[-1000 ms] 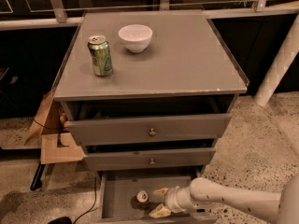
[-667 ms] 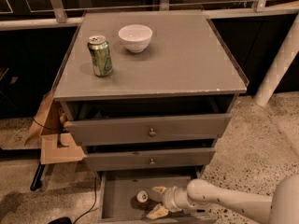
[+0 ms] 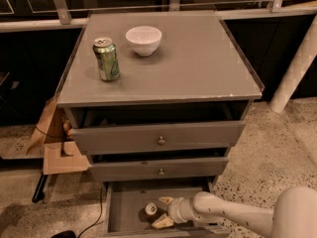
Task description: Pick orange can from bottom drawer and place on counter
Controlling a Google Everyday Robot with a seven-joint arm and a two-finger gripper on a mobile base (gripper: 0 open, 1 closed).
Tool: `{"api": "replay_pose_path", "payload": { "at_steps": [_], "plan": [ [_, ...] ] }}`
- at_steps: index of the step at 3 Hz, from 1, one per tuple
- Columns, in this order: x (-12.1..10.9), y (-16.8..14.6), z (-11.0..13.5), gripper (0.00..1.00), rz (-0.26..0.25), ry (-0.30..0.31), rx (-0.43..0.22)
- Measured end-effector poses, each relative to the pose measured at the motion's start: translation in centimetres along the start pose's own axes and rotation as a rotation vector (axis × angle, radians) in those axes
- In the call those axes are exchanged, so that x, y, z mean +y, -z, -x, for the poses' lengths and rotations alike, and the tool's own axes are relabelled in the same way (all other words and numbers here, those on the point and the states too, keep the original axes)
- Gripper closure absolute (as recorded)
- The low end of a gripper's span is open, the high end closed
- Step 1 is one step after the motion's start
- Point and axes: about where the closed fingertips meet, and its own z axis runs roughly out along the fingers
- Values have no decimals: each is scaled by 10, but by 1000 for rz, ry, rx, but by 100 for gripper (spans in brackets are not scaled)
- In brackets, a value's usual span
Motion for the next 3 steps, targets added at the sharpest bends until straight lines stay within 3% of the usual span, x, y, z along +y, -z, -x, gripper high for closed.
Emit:
{"api": "replay_pose_path", "payload": {
  "at_steps": [1, 3],
  "plan": [
    [-14, -19, -7, 22, -18, -25, -10],
    [-24, -56, -18, 23, 7, -65, -22]
  ]
}}
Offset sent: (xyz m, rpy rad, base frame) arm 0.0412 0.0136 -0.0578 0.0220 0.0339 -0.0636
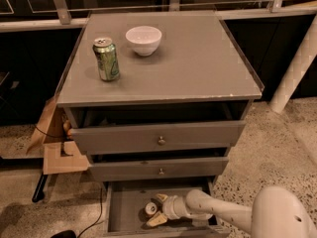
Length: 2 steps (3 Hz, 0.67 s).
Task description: Pick orange can from bottom drawer and place on counter
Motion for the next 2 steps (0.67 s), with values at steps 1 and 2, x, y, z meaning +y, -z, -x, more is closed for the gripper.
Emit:
{"api": "replay_pose_path", "payload": {
  "at_steps": [1, 2],
  "plan": [
    [6, -17, 1, 23, 41, -14, -20],
    [6, -17, 1, 42, 42, -15, -20]
  ]
}}
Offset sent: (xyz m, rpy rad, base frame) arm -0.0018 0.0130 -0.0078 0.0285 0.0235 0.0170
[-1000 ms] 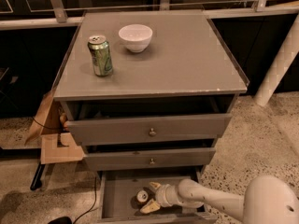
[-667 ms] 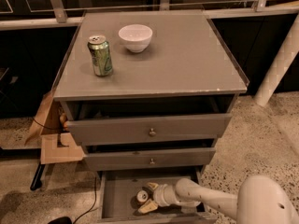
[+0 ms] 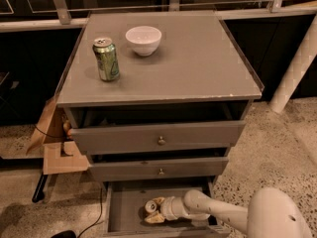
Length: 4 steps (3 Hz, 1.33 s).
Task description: Pick orange can from bottom drawer and place on counter
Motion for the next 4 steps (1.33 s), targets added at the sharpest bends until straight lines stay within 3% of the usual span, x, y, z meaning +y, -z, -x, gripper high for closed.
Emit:
{"api": "replay_pose_path", "payload": {
  "at_steps": [1, 2, 3, 4],
  "plan": [
    [0, 0, 0, 73, 0, 0, 0],
    [0, 0, 0, 96, 0, 0, 0],
    [4, 6, 7, 100, 3, 1, 4],
    [9, 32, 22, 100, -6, -10, 15]
  ]
}}
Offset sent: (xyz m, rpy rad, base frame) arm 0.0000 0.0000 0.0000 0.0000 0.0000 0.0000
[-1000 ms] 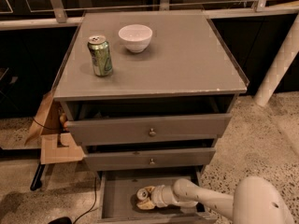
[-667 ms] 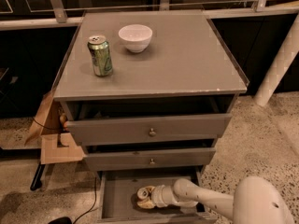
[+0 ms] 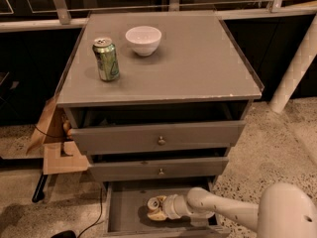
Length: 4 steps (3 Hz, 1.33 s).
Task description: Pick orange can from bottom drawer and place on counter
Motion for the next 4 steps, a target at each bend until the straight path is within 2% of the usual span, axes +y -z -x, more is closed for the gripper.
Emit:
{"api": "replay_pose_path", "payload": {
  "at_steps": [1, 2, 3, 4],
  "plan": [
    [8, 52, 26, 100, -3, -46, 21],
    [25, 113, 68, 100, 19, -125, 37],
    [6, 140, 98, 100, -28, -76, 45],
    [6, 140, 98, 100, -28, -76, 45]
  ]
}}
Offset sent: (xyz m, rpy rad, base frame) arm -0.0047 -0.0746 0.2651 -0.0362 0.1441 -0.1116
